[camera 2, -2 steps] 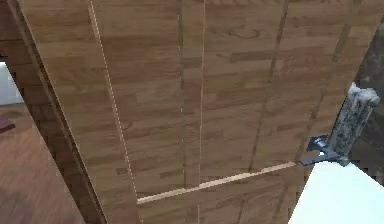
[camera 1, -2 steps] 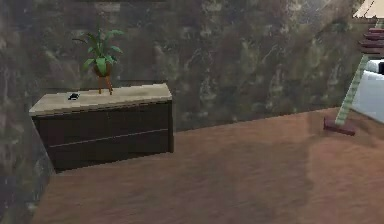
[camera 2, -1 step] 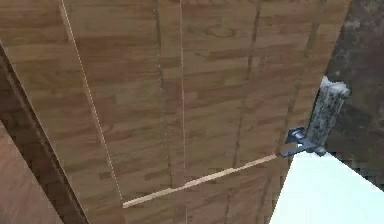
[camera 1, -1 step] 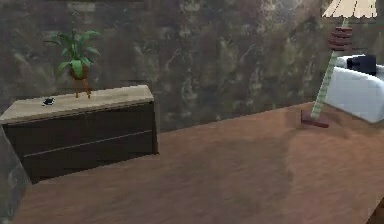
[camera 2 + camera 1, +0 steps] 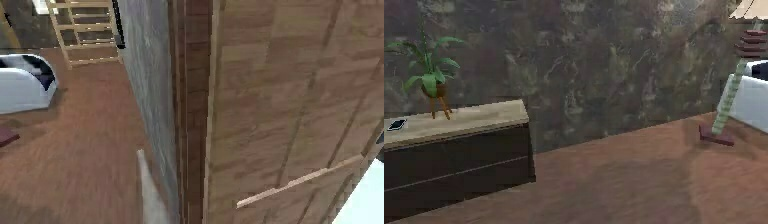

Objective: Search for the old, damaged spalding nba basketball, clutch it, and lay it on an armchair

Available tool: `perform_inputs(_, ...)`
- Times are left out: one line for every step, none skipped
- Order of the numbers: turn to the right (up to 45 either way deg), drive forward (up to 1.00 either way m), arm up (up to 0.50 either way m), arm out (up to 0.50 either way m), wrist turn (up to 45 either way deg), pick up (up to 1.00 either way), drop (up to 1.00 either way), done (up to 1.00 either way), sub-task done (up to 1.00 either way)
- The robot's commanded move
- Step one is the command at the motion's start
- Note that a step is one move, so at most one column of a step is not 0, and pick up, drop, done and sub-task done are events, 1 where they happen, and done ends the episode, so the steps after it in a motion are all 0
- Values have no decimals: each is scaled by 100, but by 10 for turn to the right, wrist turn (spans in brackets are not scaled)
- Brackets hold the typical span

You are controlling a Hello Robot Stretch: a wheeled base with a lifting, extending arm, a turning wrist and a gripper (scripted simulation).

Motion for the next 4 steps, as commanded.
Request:
perform_inputs(360, 0, 0, 0, 0, 0, 0, 0, 0)
perform_inputs(0, 60, 0, 0, 0, 0, 0, 0, 0)
perform_inputs(270, 0, 0, 0, 0, 0, 0, 0, 0)
perform_inputs(30, 0, 0, 0, 0, 0, 0, 0, 0)
